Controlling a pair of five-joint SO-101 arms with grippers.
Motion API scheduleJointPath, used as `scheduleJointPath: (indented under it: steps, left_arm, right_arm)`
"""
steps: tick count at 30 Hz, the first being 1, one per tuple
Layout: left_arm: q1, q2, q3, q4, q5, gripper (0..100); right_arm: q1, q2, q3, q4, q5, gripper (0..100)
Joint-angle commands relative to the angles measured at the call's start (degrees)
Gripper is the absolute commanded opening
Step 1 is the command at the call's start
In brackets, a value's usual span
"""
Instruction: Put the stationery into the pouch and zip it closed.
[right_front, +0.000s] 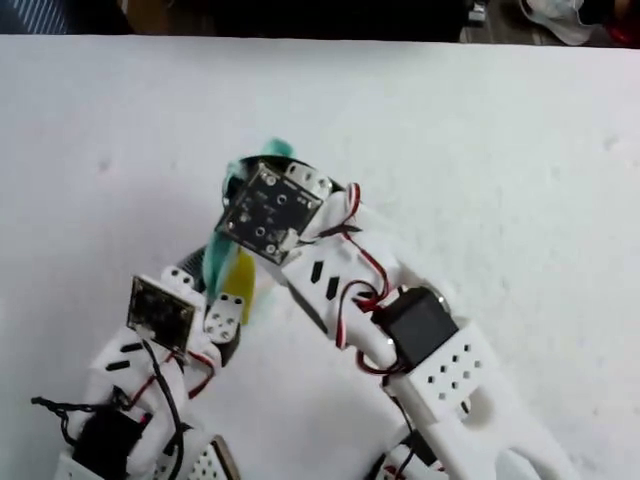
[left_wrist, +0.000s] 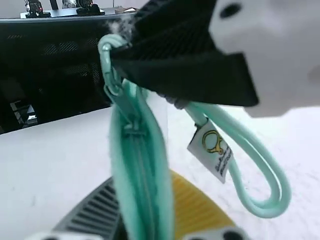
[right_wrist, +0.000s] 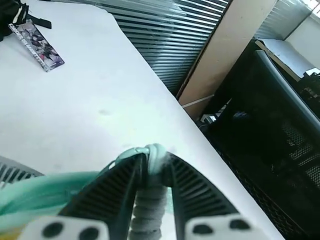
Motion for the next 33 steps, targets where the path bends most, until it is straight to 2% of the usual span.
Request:
scheduleJointPath:
  steps: [1, 15, 19, 28, 33]
  left_arm:
    - [2.95, 0.04, -0.35, 0.62, -0.79, 2]
    - [2.86, 0.04, -0.7, 1.05, -1.32, 2]
    - [2.86, 0.04, -2.55, 3.25, -4.4, 2]
    - [2.86, 0.04, -3.43, 4.66, -4.66, 2]
    - [2.86, 0.04, -3.6, 4.66, -4.66, 2]
  right_arm:
    - [5.32, -0.13, -1.67, -2.07, 0.53, 1.7]
    - [15.6, 0.66, -1.58, -6.81, 0.62, 1.7]
    - [18.15, 4.53, -1.85, -7.78, 0.62, 1.7]
    - [18.86, 11.91, -2.02, -12.62, 0.62, 1.7]
    - [23.16, 16.22, -2.02, -17.36, 0.62, 1.7]
